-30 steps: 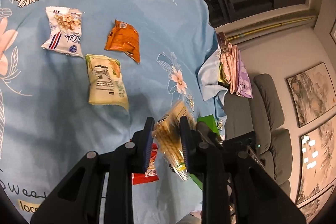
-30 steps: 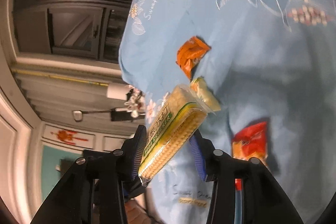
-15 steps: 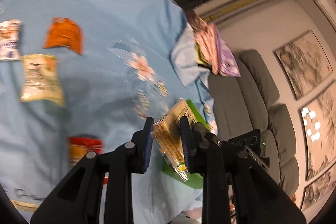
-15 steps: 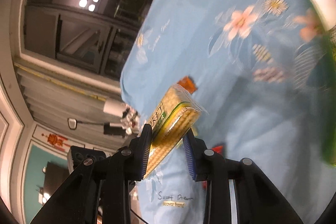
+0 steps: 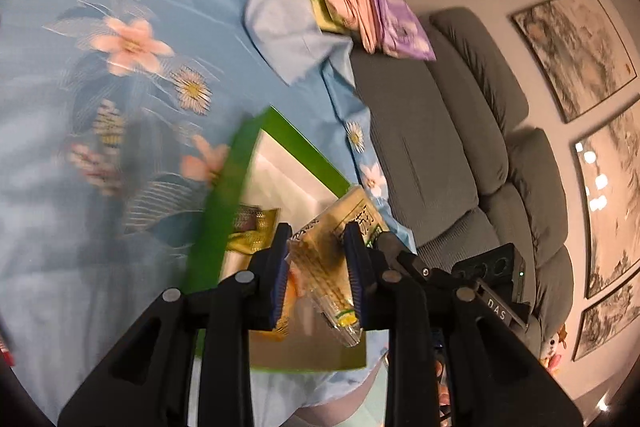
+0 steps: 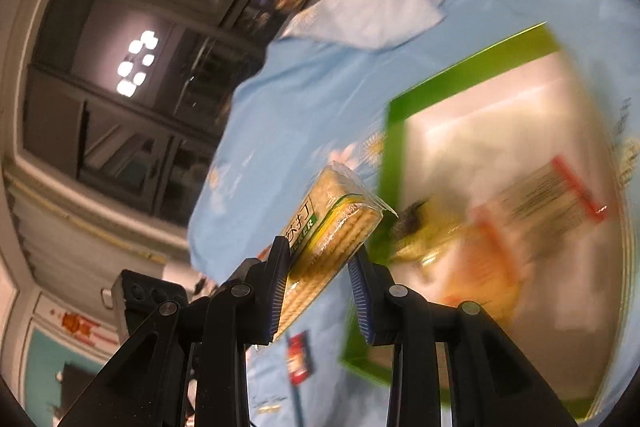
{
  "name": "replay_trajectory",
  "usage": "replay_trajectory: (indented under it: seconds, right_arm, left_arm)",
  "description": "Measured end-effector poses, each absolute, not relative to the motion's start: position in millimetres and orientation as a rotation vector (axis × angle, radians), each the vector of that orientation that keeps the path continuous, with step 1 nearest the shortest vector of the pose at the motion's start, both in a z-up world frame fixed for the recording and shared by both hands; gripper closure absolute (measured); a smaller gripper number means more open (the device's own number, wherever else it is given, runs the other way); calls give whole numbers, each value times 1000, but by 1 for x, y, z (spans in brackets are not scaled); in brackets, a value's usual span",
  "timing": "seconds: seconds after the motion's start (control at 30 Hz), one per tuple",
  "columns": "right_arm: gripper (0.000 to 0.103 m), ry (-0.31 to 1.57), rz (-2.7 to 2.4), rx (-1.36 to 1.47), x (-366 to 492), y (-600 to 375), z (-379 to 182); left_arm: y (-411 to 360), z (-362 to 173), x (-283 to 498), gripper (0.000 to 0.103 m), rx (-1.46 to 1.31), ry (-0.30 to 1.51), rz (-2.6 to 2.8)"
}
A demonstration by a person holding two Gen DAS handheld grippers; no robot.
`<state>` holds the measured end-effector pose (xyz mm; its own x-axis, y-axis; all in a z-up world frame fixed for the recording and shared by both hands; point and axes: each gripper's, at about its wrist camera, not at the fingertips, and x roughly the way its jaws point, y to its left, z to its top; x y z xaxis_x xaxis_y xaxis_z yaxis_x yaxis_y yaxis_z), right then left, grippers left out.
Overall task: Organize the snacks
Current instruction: 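Carry the soda cracker pack into the box and release it with the right gripper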
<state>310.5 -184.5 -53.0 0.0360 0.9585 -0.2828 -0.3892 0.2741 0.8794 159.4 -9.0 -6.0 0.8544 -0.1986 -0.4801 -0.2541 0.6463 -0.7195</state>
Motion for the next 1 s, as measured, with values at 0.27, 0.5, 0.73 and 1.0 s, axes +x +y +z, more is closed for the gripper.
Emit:
replay_trajectory:
  seconds: [0.27, 0.5, 0.73, 1.0]
  right_arm:
    - [71, 1113, 1059, 737, 353, -211, -94]
    - [72, 1117, 1100, 744, 363, -210, -99]
    - [59, 1143, 1037, 729, 363, -205, -95]
    - [11, 1022, 1073, 797, 339, -231, -63]
  left_arm:
    - [-19, -50, 221, 77, -927, 680, 15]
    - [-9, -56, 232, 75, -966, 674, 68]
    - [-21, -41, 233, 58, -828, 692, 118]
    - [-16, -9, 198, 1, -759, 557, 197]
